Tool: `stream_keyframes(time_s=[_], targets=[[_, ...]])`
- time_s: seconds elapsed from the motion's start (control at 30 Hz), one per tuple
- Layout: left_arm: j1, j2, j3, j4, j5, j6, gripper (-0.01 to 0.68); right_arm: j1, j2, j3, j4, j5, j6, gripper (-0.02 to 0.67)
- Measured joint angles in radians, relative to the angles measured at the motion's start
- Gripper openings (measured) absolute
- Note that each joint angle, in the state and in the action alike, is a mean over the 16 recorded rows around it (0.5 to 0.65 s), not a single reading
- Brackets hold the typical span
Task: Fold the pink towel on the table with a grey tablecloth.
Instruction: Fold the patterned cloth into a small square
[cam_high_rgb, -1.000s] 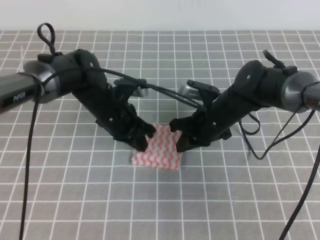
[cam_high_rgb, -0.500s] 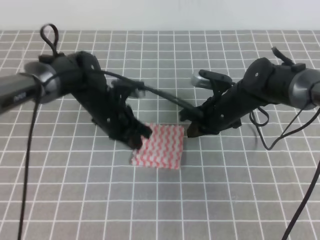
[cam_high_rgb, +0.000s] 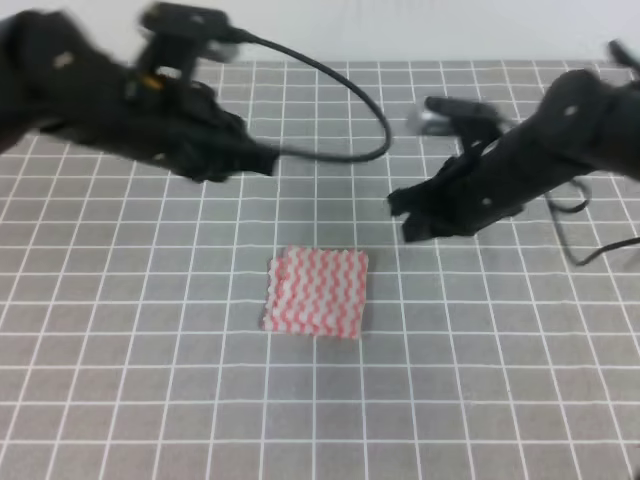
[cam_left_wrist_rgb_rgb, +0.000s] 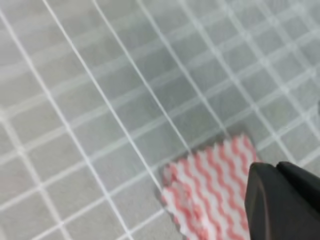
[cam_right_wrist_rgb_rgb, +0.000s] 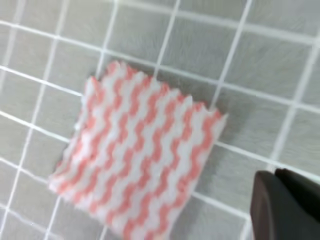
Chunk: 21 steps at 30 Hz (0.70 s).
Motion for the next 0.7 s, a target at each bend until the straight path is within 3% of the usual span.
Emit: stream_keyframes(time_s=[0.37, 0.7], targets=[[0.0, -0.476, 0.468, -0.005, -0.325, -0.028, -0.002, 0.0, -0.384, 0.278, -0.033, -0.049, 0.002, -0.016], [0.0, -0.932, 0.833, -0.011, -0.475, -0.029, -0.002, 0.0, -0.756, 0.556, -0.04, -0.114, -0.001, -0.016]])
